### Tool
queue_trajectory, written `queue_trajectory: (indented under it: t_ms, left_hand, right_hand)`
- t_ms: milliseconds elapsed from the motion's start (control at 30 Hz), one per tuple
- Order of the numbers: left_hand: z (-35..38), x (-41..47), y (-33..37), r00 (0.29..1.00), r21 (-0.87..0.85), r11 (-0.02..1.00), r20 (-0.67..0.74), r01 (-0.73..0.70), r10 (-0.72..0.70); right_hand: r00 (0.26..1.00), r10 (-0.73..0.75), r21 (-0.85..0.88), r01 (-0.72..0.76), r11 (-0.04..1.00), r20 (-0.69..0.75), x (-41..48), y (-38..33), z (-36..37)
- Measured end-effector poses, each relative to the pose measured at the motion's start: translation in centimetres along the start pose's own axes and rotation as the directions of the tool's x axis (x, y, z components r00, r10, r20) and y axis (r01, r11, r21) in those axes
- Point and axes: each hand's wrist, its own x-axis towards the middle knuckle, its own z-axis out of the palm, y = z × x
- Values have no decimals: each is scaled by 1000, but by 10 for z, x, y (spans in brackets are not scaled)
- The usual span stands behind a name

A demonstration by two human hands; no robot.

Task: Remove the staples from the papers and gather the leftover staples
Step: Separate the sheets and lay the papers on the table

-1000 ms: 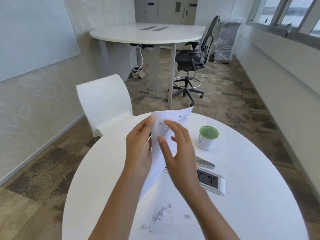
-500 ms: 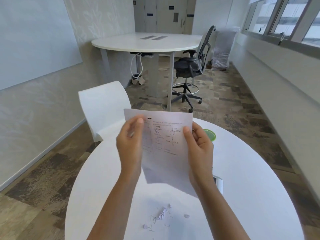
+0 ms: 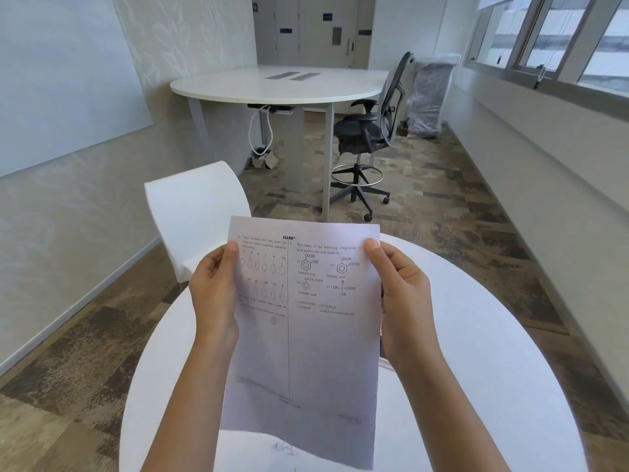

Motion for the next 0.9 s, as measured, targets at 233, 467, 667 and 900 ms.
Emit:
queue_trajectory:
  t_ms: [233,467,667,900]
  left_hand:
    - [8,-1,0,996,102,992,-39,-81,86]
    - [29,-44,1,917,115,919,184,-376,352]
    - [46,-67,6,881,-54,935,319,-351,350]
    - [43,-53,13,911,-73,960,304,-269,278]
  right_hand:
    - [998,6,111,1,994,-61,4,2,2]
    - [963,-212,-47,207,977,-168,1,13,20]
    - [915,-397,-182,404,897,71,-11,21,42]
    - [840,-467,-334,540,773,277,-1,29,38]
